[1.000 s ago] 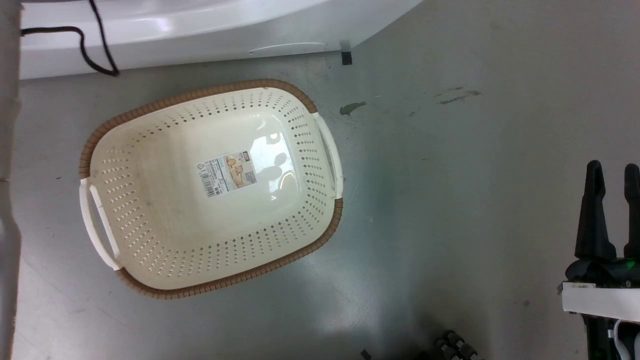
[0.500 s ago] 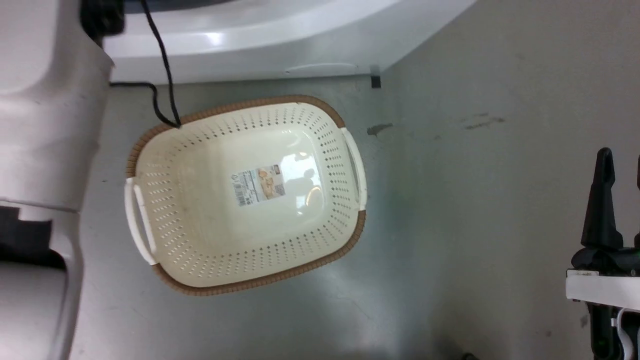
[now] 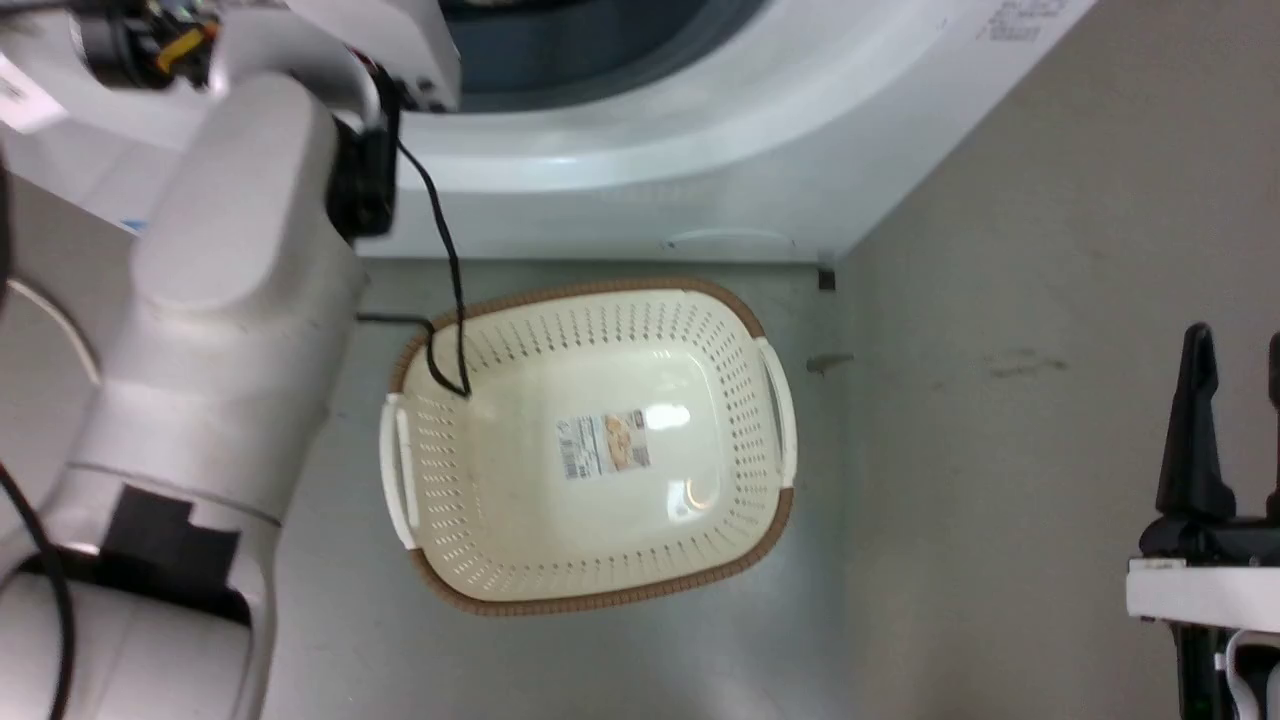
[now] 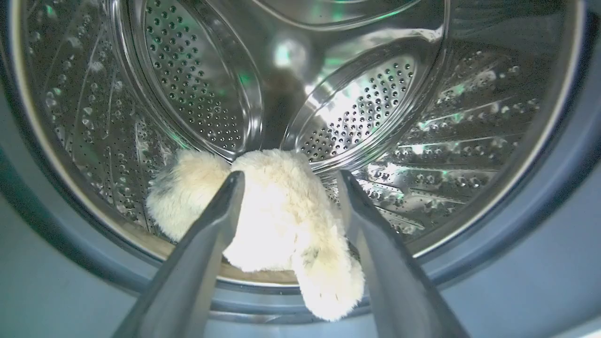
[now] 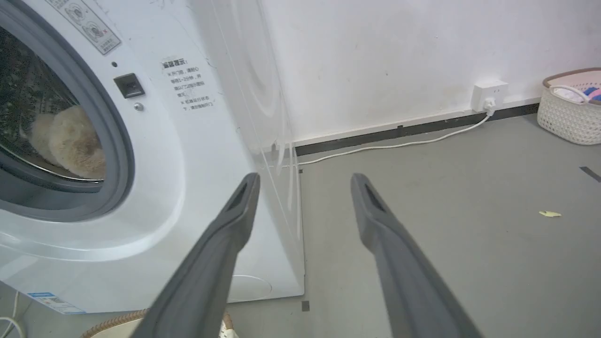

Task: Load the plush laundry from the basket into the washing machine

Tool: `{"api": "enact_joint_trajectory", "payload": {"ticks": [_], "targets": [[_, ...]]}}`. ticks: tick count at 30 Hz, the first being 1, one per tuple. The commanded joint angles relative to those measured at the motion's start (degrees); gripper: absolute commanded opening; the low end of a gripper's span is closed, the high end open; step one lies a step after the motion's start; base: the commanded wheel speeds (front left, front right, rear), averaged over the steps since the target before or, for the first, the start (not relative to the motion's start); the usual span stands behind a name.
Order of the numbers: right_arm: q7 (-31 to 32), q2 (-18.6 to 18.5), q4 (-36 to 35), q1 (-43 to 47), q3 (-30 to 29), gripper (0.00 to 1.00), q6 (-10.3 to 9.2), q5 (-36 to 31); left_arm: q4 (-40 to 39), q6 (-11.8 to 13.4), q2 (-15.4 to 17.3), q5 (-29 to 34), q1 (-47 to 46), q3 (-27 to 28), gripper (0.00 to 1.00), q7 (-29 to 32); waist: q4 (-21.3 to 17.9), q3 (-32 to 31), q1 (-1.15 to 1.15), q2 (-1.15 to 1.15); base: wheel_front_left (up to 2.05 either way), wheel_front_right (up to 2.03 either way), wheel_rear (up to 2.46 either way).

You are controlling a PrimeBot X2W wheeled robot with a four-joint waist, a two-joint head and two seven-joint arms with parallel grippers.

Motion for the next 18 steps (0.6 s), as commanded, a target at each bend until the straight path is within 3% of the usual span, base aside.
{"api": "enact_joint_trajectory", "payload": {"ticks": [1, 11, 18], "targets": [[-0.2, -0.1, 0.4, 0.8, 0.0, 1.00, 0.05, -0.5, 0.4, -0.4, -0.4, -0.3, 1.9, -0.5, 1.00, -0.4, 2.1, -3.4, 0.01, 0.00, 0.00, 0.00, 0.00], [1.3, -0.1, 1.7, 2.9, 0.4, 1.00, 0.05, -1.7, 1.5, -2.7, -2.4, -1.4, 11.3, -2.7, 1.00, -0.9, 4.6, -13.2, 0.01, 0.00, 0.00, 0.00, 0.00], [2.3, -0.1, 3.2, 6.5, 1.0, 1.00, 0.05, -2.3, -1.9, -3.0, -1.2, -2.3, 20.4, -2.5, 1.00, -1.5, 6.1, -21.4, 0.01, 0.00, 0.00, 0.00, 0.00]]}}
